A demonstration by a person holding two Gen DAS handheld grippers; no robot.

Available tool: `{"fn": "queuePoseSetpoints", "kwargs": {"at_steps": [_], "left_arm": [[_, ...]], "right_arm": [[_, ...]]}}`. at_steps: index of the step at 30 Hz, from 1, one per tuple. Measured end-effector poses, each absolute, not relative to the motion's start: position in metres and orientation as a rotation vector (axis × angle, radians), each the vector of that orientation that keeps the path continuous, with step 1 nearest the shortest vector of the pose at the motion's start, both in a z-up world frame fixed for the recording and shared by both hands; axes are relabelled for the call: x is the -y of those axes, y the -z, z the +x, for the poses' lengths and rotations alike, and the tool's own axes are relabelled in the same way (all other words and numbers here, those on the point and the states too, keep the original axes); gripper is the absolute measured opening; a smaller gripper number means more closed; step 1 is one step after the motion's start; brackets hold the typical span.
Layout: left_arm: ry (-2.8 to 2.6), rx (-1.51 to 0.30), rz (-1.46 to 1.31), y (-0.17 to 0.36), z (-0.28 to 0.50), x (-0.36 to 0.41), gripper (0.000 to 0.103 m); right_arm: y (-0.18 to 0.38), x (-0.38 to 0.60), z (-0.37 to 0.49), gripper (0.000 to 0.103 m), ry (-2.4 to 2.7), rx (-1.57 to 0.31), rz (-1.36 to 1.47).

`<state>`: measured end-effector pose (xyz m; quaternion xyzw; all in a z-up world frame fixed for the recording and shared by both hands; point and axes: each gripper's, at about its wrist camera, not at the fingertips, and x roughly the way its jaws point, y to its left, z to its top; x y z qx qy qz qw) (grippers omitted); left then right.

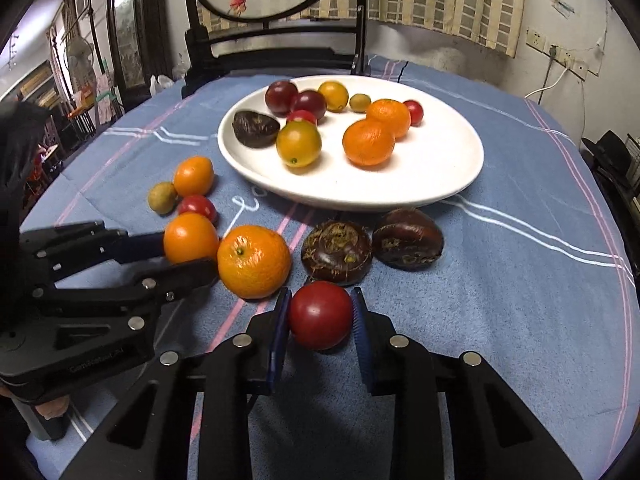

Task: Organize fruits
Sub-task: 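Carry both tomatoes over the white plate and open both grippers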

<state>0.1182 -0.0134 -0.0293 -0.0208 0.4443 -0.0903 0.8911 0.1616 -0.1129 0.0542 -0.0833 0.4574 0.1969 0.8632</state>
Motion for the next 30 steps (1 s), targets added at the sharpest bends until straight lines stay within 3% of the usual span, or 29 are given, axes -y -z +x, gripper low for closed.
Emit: {"fn": "queuePoseSetpoints", "kwargs": {"at_steps": [12,18,26,27,28,29,30], "left_arm": [[0.211,-0.842,-0.05,-0.014,0.114,0.01,0.037],[0.182,-0.83,-0.048,-0.039,0.16,0.012,0.037],[0.141,-0.888,-0.09,-0.036,0.227,0.015,0.037],[0.148,-0.901,-0.097,-0.033,0.235,0.016,0.037],[0.152,-0.911,-0.105,-0.032,0.241,0.016,0.04],[0.152,-0.919,-0.121,-0.031,0.245,0.015,0.056],[0.143,-0.906,-0.133,-0.031,0.246,0.015,0.07]], "right_arm": [[-0.088,0.137,0.178,0.03,-0.376,-0.867,0.003],[-0.106,0.126,0.209,0.031,-0.373,-0.816,-0.015],[-0.087,0.118,0.253,0.032,-0.354,-0.866,-0.032],[-0.083,0.12,0.257,0.036,-0.354,-0.878,-0.023],[-0.08,0.122,0.26,0.041,-0.352,-0.884,-0.011],[-0.078,0.125,0.262,0.054,-0.349,-0.889,0.012],[-0.076,0.129,0.262,0.058,-0.351,-0.889,0.036]]}}
